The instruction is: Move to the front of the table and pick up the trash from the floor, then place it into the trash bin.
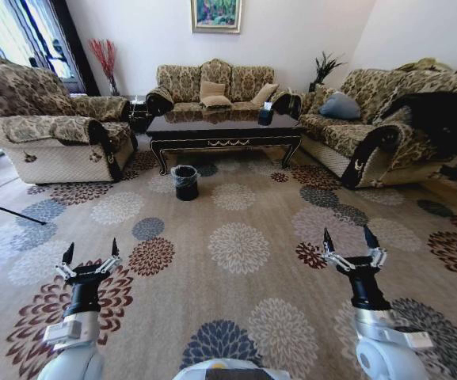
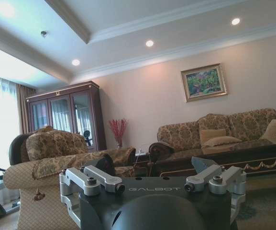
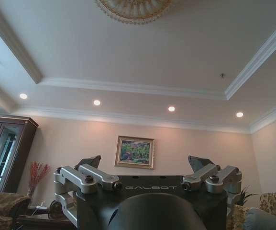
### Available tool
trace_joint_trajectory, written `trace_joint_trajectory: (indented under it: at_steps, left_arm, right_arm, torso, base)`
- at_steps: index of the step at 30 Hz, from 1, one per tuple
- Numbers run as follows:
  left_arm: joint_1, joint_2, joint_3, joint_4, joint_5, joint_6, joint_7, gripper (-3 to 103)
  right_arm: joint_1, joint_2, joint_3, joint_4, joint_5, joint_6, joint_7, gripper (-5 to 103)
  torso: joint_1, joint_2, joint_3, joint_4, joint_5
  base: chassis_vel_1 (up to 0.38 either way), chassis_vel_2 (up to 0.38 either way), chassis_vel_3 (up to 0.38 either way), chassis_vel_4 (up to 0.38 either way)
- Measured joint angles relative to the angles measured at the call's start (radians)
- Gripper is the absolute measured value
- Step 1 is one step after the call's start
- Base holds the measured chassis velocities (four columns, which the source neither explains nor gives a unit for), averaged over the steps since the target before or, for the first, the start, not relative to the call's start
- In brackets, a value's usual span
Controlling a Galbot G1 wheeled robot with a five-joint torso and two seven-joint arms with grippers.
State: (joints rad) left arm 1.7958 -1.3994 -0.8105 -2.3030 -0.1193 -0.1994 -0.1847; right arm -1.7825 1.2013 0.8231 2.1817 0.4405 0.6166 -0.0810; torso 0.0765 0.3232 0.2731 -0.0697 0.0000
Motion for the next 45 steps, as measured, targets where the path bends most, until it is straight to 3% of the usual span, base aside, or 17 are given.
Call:
trace_joint_trajectory:
  at_steps: [45]
  left_arm:
    - [0.000,0.000,0.000,0.000,0.000,0.000,0.000,100]
  right_arm:
    - [0.000,0.000,0.000,0.000,0.000,0.000,0.000,100]
  torso:
    - [0.064,0.182,0.119,0.0000,0.0000]
  base:
    - [0.000,0.000,0.000,0.000]
